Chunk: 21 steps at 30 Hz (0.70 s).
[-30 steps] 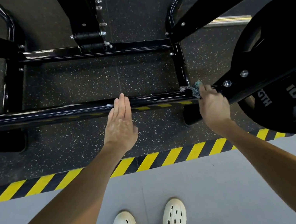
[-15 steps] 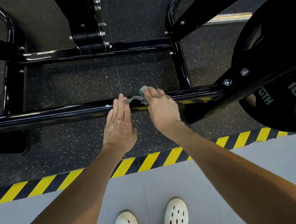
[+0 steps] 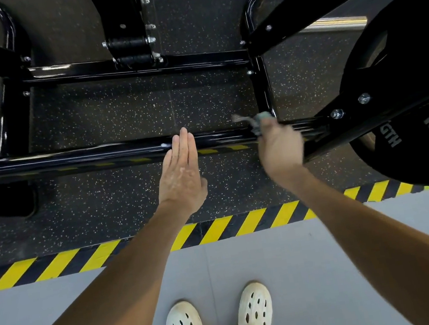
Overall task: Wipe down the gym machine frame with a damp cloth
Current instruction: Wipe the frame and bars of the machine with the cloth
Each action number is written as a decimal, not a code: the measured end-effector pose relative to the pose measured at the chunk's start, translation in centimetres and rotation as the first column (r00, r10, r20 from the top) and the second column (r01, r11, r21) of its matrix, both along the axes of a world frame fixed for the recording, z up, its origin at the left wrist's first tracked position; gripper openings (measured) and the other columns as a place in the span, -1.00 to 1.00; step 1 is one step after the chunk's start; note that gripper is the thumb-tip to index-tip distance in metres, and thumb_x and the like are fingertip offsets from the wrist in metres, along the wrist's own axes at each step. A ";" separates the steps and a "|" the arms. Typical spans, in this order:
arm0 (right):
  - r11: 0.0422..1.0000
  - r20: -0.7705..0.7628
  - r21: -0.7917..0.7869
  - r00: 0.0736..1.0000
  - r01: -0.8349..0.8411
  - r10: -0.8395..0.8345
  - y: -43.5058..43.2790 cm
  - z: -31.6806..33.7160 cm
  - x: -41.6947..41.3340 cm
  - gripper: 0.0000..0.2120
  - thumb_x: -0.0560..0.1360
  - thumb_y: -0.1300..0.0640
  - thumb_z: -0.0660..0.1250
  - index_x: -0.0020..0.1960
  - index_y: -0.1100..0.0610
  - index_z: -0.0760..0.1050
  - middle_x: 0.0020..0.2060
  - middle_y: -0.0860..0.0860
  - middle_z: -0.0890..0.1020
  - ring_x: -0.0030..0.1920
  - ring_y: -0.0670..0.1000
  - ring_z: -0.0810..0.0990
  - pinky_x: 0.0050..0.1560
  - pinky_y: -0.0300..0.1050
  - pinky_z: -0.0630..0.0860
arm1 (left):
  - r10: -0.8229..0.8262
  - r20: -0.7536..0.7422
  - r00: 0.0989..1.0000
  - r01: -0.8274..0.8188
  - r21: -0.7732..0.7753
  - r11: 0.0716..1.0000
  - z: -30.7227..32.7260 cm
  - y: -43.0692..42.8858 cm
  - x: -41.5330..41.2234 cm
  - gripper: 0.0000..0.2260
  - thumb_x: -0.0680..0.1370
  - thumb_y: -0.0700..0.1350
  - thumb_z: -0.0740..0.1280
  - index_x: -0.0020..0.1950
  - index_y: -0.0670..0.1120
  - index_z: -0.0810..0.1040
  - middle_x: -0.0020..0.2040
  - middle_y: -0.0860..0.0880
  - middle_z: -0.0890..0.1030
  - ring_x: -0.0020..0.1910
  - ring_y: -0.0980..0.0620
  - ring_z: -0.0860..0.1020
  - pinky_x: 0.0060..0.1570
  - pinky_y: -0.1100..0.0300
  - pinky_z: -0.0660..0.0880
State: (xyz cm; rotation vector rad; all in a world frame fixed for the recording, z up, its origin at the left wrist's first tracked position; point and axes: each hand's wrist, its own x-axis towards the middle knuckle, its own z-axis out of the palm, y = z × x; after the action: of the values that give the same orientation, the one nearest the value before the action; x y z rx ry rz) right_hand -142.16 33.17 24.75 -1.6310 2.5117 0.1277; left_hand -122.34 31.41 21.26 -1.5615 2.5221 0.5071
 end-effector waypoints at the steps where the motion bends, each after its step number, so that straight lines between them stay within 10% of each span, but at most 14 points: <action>1: 0.999 0.018 -0.001 0.999 -0.038 0.038 -0.4 -0.2 2.3 -0.73 0.64 0.26 0.10 0.32 0.17 0.34 0.05 0.16 0.63 -0.02 0.21 0.64 -0.21 -0.05 0.33 | -0.003 0.007 1.000 0.003 -0.003 1.000 0.1 0.0 0.1 -0.16 0.61 -0.04 0.25 0.57 -0.21 -0.34 0.59 -0.14 -0.33 0.59 -0.09 -0.27 0.57 0.07 -0.18; 10: 0.965 0.019 0.088 0.969 -0.246 0.246 -2.5 0.2 9.2 -0.70 0.63 0.24 0.16 0.36 0.16 0.34 0.16 0.08 0.59 0.09 0.13 0.61 -0.15 -0.09 0.32 | 0.052 0.073 0.996 -0.046 -0.077 0.996 0.5 -0.8 6.7 -0.18 0.61 0.00 0.22 0.58 -0.23 -0.31 0.60 -0.15 -0.30 0.60 -0.10 -0.22 0.55 0.07 -0.18; 21: 0.992 -0.070 0.129 0.998 0.017 -0.008 -1.4 1.1 5.2 -0.74 0.65 0.23 0.14 0.30 0.24 0.40 0.16 0.15 0.60 0.12 0.15 0.59 0.03 -0.05 0.47 | 0.042 0.001 0.999 -0.042 -0.014 0.999 -0.1 -1.0 7.7 -0.22 0.61 -0.08 0.20 0.58 -0.23 -0.30 0.60 -0.16 -0.30 0.60 -0.11 -0.22 0.57 0.07 -0.13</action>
State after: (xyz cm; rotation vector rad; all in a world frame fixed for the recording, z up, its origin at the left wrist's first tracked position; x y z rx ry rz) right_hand -136.96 31.74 25.88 -1.5865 2.5048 0.3439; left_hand -114.60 30.44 21.15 -1.6229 2.5023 0.4945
